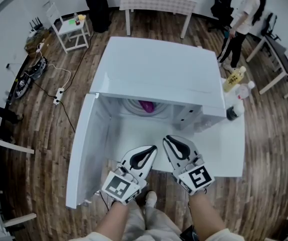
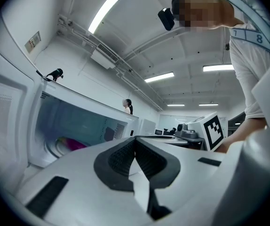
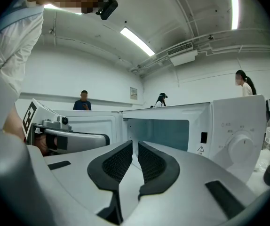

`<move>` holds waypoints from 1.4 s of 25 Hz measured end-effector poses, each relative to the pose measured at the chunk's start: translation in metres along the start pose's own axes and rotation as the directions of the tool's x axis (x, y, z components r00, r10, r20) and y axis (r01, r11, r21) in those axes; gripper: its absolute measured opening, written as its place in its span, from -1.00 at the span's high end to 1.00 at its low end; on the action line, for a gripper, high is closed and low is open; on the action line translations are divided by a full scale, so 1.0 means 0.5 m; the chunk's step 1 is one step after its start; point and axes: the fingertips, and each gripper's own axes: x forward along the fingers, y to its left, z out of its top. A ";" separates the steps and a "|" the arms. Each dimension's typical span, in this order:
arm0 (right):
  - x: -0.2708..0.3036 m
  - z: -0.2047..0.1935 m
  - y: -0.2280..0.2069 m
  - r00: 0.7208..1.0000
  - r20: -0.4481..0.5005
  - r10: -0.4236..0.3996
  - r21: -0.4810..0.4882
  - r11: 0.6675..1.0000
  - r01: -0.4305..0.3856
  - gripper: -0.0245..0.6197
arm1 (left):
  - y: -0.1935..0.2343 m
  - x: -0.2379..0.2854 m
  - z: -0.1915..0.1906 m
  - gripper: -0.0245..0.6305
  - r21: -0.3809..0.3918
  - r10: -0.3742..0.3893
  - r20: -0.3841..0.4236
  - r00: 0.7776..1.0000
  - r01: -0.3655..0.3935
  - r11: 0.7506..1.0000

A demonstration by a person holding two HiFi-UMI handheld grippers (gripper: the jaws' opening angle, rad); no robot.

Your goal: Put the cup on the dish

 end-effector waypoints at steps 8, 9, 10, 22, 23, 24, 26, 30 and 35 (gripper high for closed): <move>-0.052 0.014 0.025 1.000 0.011 -0.003 -0.008 1.000 0.003 0.78 | -0.053 -0.011 0.016 0.92 0.005 -0.020 0.013 1.000 0.020 1.000; -0.060 0.018 0.027 1.000 0.013 -0.006 -0.006 1.000 0.006 0.78 | -0.060 -0.012 0.020 0.92 0.007 -0.023 0.015 1.000 0.023 1.000; -0.067 0.022 0.030 1.000 0.016 -0.008 -0.003 1.000 0.008 0.78 | -0.067 -0.014 0.024 0.92 0.010 -0.026 0.016 1.000 0.026 1.000; -0.136 0.073 0.062 0.998 0.051 -0.026 -0.018 0.999 0.027 0.80 | -0.127 -0.028 0.055 0.92 0.028 -0.044 0.010 0.999 0.043 0.999; -0.140 0.075 0.064 0.998 0.049 -0.028 -0.018 0.999 0.029 0.80 | -0.131 -0.030 0.056 0.92 0.026 -0.045 0.008 0.999 0.045 0.999; -0.142 0.077 0.067 0.998 0.048 -0.030 -0.017 0.999 0.031 0.80 | -0.134 -0.031 0.058 0.92 0.024 -0.046 0.009 0.999 0.046 0.999; -0.148 0.079 0.070 0.998 0.044 -0.036 -0.011 0.999 0.037 0.80 | -0.140 -0.033 0.062 0.92 0.023 -0.047 0.013 0.999 0.047 0.999; -0.160 0.084 0.073 0.999 0.027 -0.044 -0.004 0.999 0.044 0.82 | -0.151 -0.034 0.062 0.92 0.021 -0.052 0.000 0.999 0.052 0.998; -0.165 0.097 0.073 0.998 0.030 -0.049 0.001 0.999 0.049 0.82 | -0.156 -0.036 0.065 0.92 0.028 -0.065 -0.017 0.998 0.065 0.997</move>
